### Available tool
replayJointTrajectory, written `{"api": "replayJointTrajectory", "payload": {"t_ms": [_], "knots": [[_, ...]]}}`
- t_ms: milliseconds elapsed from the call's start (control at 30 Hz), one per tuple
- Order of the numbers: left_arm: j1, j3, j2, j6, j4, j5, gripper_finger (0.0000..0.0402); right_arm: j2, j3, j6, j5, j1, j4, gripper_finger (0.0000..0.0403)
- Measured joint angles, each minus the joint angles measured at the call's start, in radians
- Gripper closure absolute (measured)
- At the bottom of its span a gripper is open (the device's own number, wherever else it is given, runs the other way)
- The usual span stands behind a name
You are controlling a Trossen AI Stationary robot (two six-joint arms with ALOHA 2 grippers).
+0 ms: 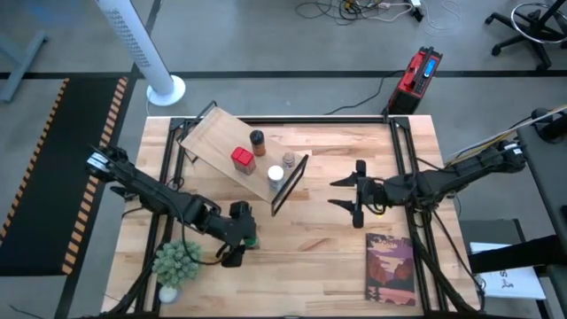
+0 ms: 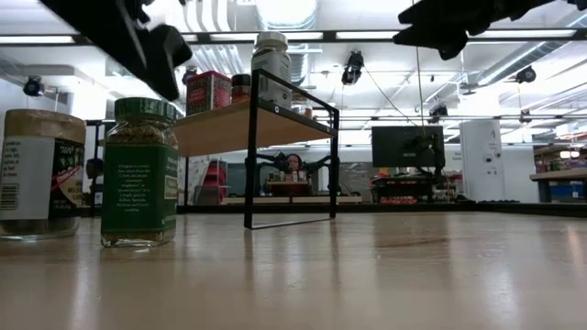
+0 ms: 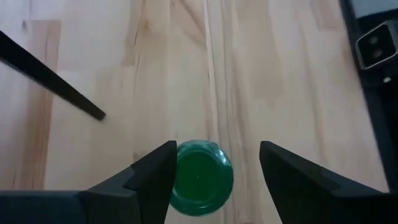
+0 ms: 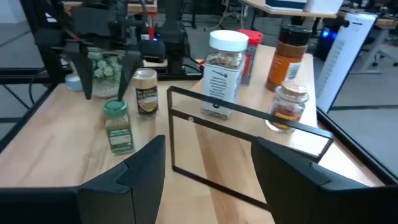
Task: Shelf spices
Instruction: Put the green seasoning bottle on the shelf
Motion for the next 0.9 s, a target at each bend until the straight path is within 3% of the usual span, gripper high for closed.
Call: {"api": "replayJointTrajectory", "payload": {"t_ms": [200, 500, 700, 900], "knots": [[0.000, 0.001, 0.040, 0.040, -0.013, -0.029, 0.0182, 0.008, 0.000, 0.001, 0.057, 0.000, -0.048, 0.0190], [-0.004, 0.011, 0.045, 0.061, -0.042, -0.055, 0.0182, 0.018, 0.000, 0.009, 0.062, 0.000, -0.050, 0.0190], [-0.008, 0.146, 0.060, 0.112, -0.192, -0.057, 0.0182, 0.018, 0.000, 0.009, 0.079, -0.001, -0.050, 0.0190], [-0.008, 0.257, 0.160, 0.117, -0.340, -0.060, 0.0182, 0.018, 0.000, 0.010, 0.078, -0.001, -0.050, 0.0190]]}}
